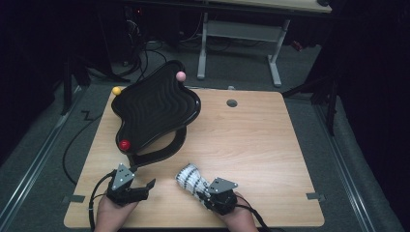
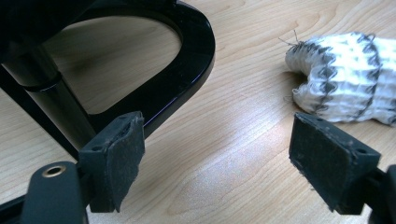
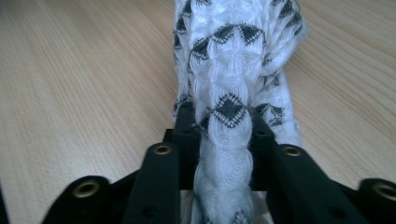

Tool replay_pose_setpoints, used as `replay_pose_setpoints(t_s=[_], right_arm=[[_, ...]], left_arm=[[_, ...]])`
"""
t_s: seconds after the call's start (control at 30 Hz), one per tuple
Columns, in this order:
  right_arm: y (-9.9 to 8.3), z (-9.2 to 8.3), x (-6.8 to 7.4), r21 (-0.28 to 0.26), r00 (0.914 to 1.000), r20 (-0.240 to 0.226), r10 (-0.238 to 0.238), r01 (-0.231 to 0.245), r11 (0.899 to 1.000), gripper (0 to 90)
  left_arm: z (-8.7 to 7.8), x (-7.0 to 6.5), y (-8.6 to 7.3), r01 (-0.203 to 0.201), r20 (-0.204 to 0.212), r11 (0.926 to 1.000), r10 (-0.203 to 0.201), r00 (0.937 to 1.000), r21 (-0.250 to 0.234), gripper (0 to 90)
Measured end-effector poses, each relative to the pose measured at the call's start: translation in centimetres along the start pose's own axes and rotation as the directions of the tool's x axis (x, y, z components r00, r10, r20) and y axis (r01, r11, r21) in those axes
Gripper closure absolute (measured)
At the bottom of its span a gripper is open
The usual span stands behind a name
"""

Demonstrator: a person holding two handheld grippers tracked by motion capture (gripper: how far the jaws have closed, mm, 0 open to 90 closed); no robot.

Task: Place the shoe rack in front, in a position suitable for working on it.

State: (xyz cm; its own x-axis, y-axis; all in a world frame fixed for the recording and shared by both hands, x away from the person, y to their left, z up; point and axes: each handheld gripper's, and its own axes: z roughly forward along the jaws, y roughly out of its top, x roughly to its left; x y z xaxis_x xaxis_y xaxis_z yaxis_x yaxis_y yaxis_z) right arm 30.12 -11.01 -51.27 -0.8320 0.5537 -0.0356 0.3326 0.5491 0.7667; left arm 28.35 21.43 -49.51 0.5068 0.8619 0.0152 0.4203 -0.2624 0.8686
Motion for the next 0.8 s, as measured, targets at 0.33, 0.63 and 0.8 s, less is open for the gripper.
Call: replay_pose_setpoints(t_s=[0.33,0.63,0.8], right_arm=[[-1.3,-6.1,-5.4,-0.147,0.9686,0.217,0.122,-0.091,0.985,77.2],[-5.5,-11.6,-10.9,-0.180,0.8712,0.422,0.252,-0.192,0.965,76.9],[-8.2,-13.0,-13.3,-0.168,0.8125,0.477,0.336,-0.290,0.942,76.9]], left_arm=[[0.0,0.2,0.1,-0.004,0.017,1.0000,0.004,0.9999,0.000,21.8],[0.4,0.5,0.4,0.000,0.033,1.0000,0.000,0.9995,-0.007,22.1],[0.8,0.4,0.7,0.001,0.046,0.9999,-0.001,0.9989,-0.014,22.5]])
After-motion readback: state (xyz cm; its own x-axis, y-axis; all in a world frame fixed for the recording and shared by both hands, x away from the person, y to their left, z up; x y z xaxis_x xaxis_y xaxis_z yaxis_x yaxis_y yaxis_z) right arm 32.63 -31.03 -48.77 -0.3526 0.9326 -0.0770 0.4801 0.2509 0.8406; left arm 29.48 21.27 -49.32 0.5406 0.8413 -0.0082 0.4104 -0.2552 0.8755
